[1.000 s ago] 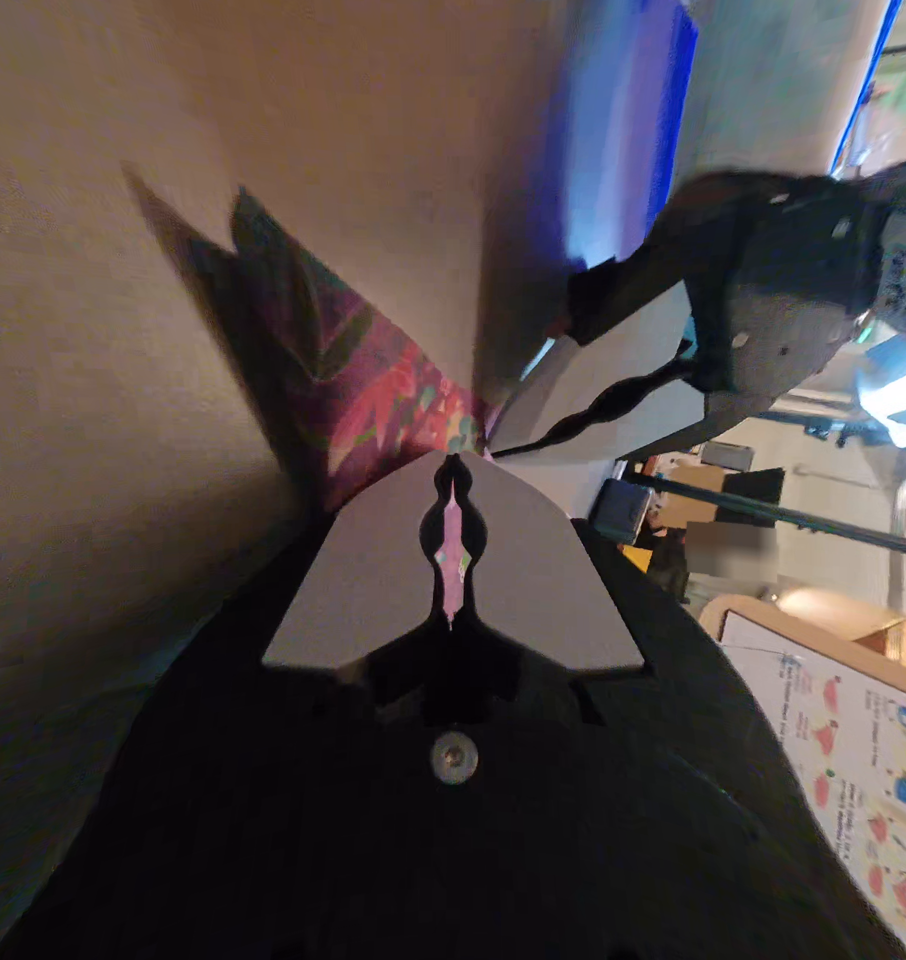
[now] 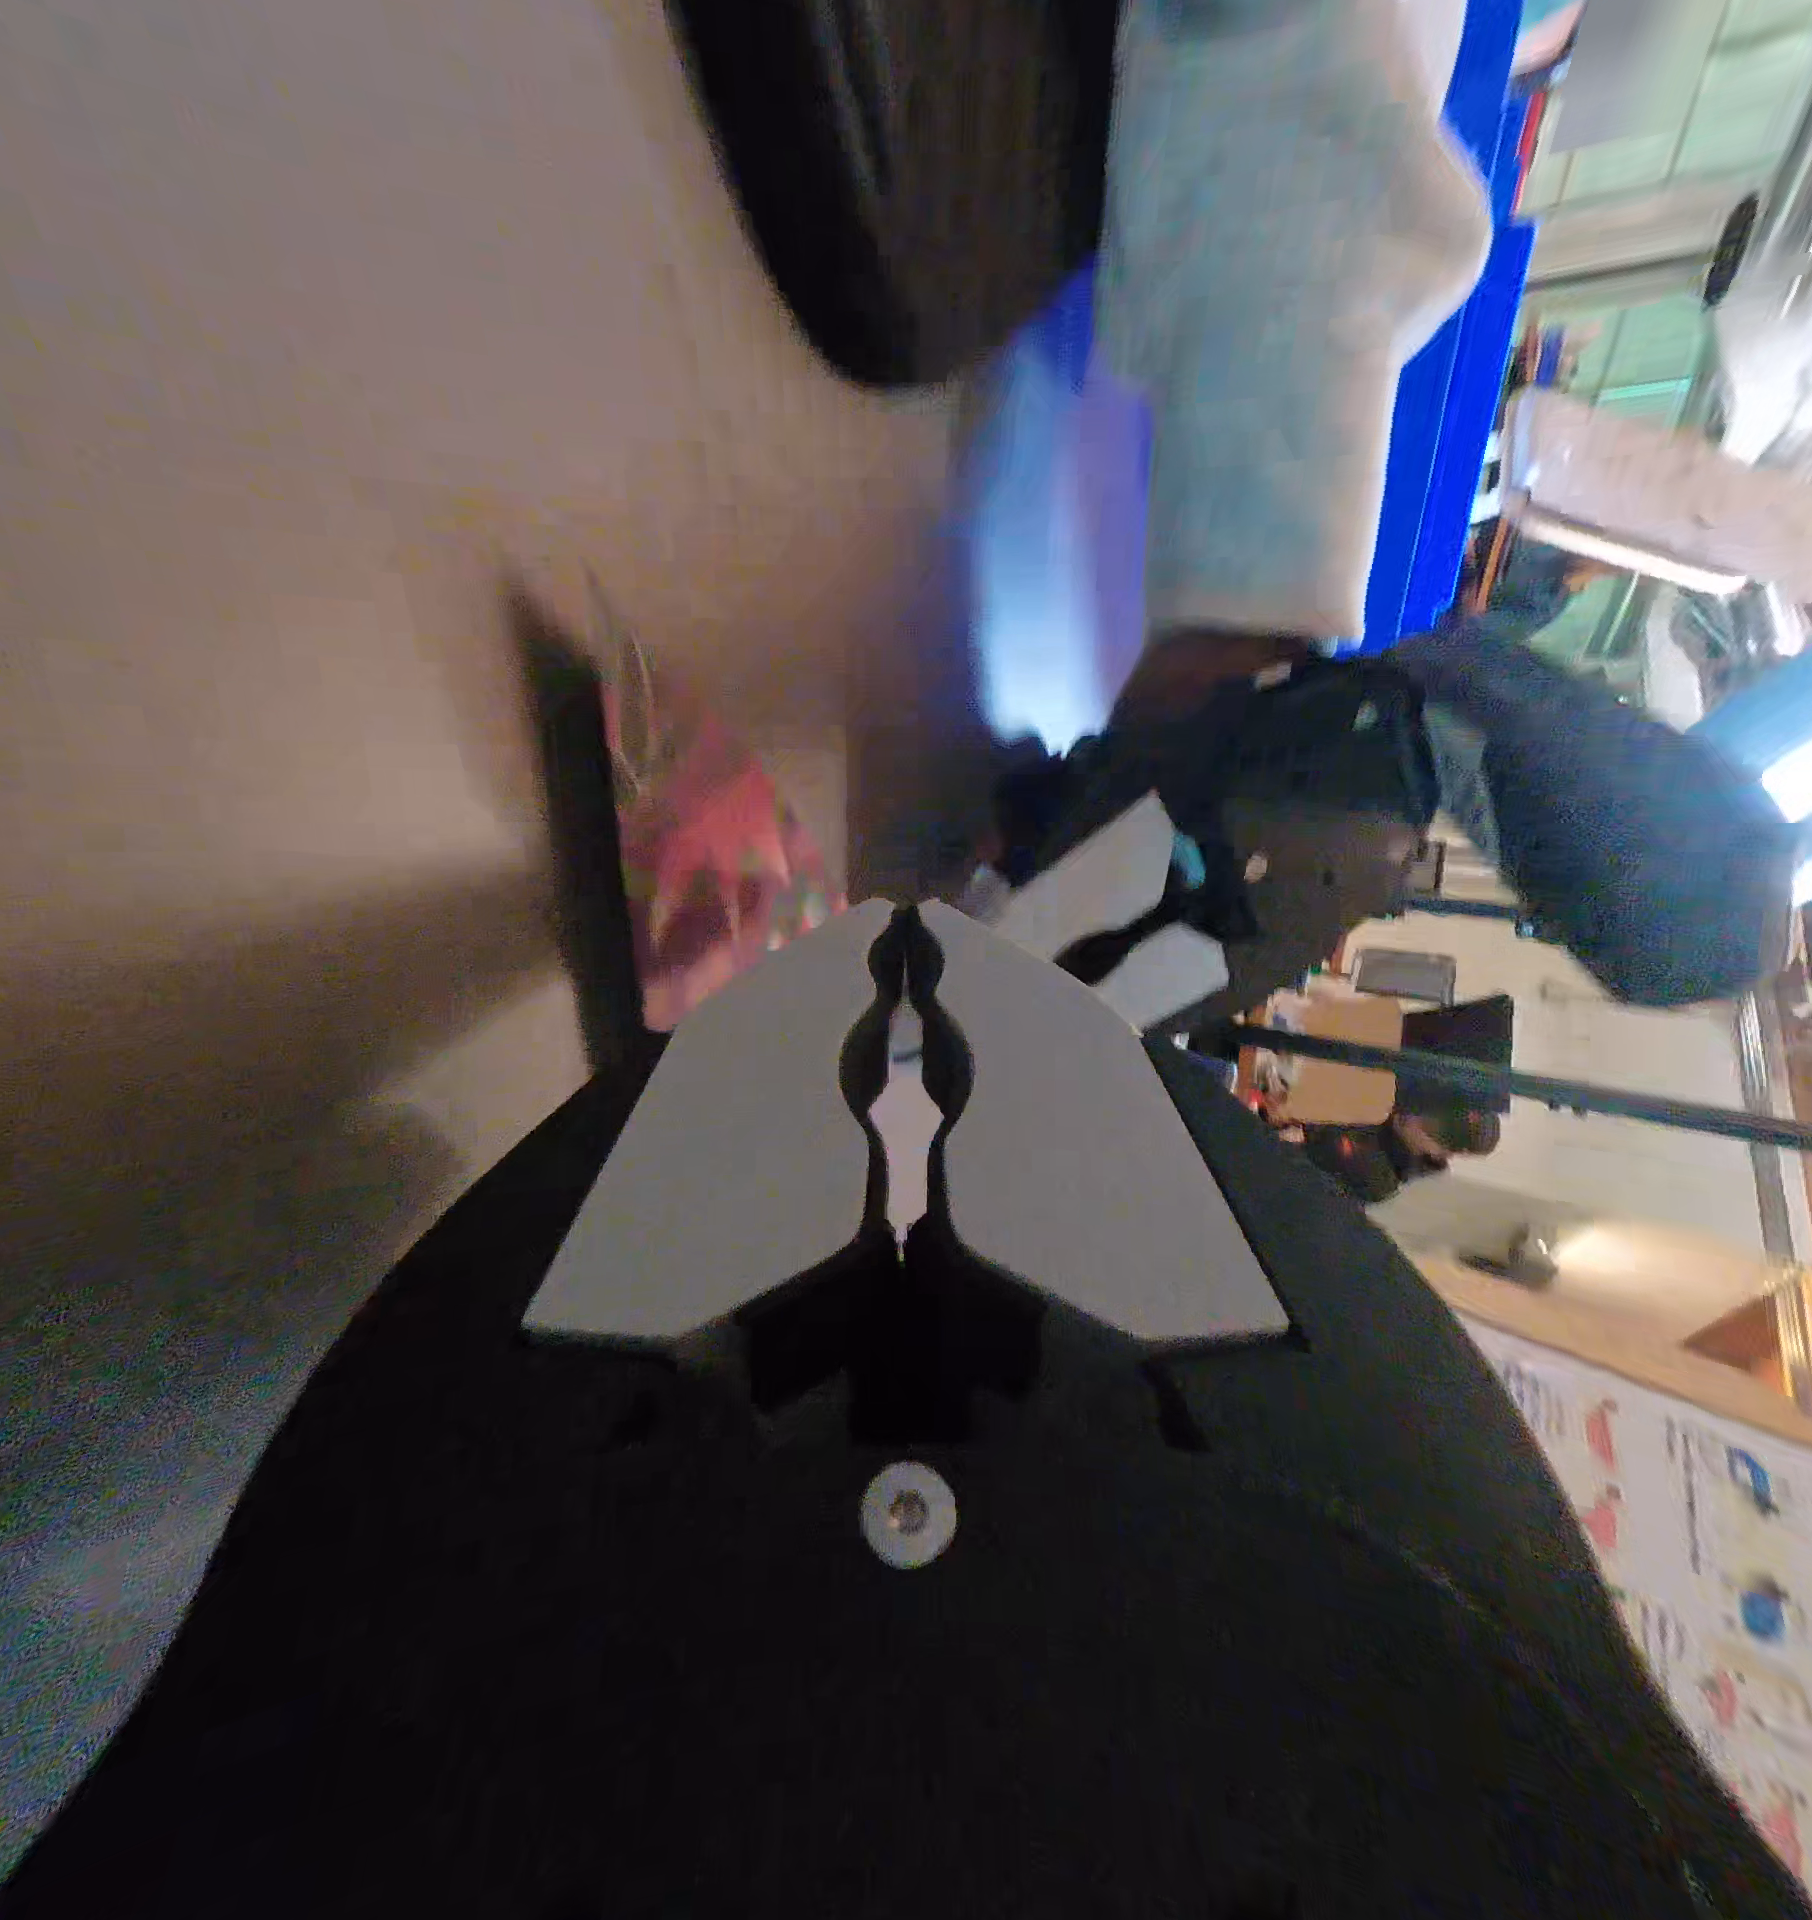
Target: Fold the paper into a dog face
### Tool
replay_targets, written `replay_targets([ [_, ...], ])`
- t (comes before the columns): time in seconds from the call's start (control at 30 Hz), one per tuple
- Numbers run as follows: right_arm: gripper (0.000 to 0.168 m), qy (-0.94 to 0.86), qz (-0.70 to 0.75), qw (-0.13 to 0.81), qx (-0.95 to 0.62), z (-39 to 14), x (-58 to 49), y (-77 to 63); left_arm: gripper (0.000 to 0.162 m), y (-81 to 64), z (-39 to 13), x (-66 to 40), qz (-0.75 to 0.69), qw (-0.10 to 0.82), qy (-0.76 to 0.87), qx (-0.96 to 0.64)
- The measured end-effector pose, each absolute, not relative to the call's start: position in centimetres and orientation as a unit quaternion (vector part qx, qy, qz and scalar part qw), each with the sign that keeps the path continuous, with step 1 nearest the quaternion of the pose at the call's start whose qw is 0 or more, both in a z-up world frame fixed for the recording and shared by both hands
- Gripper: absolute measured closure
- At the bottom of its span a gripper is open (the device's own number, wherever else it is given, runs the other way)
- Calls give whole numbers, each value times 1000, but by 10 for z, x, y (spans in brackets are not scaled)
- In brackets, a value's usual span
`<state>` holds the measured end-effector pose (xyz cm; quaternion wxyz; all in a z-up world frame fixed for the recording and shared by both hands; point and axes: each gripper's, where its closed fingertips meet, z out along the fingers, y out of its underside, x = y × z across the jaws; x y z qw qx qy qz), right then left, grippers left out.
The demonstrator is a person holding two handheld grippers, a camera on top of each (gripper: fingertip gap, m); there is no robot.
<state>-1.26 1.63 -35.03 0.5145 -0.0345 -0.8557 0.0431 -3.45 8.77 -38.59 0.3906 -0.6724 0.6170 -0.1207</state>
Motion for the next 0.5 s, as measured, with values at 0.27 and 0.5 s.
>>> replay_targets([
  [0.27, 168, -869, 22, 492, 42, -377, -2, -4, 162, 88, -386, -34, -122, 392, 617, -672],
  [0.5, 168, -846, 53, 527, -67, -350, -5, 36, 162, 88, -386, -34, -122, 393, 620, -668],
])
